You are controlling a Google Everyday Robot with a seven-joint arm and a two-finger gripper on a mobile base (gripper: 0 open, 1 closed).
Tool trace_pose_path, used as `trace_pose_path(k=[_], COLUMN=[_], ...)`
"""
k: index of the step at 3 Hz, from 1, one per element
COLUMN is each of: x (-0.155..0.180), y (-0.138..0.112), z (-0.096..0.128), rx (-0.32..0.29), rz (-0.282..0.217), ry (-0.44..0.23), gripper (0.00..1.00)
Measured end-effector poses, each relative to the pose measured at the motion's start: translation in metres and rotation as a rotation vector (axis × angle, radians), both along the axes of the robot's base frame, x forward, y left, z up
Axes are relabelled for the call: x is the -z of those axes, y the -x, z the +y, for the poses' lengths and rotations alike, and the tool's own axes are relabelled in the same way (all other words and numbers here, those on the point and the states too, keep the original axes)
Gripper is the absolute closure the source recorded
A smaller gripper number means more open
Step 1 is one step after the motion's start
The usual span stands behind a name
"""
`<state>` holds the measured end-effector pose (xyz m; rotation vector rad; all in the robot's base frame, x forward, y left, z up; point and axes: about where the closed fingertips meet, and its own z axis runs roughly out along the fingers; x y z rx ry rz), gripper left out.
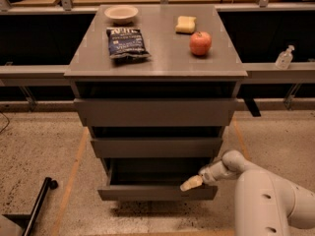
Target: Open bottom drawer
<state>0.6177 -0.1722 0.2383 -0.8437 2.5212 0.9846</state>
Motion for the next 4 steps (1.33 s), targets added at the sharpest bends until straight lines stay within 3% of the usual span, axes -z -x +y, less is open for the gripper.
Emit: trace_pose_path(k=[2, 3, 4], x=[0.027, 0.033, 0.032], y=[0.012, 0.045, 0.057], z=[-0.009, -0.01, -0.009], rx=[0.019, 0.016, 0.009], rz=[0.083, 0.171, 0.204], ry=[0.004, 0.016, 0.023], gripper=[0.0, 0.0, 0.17])
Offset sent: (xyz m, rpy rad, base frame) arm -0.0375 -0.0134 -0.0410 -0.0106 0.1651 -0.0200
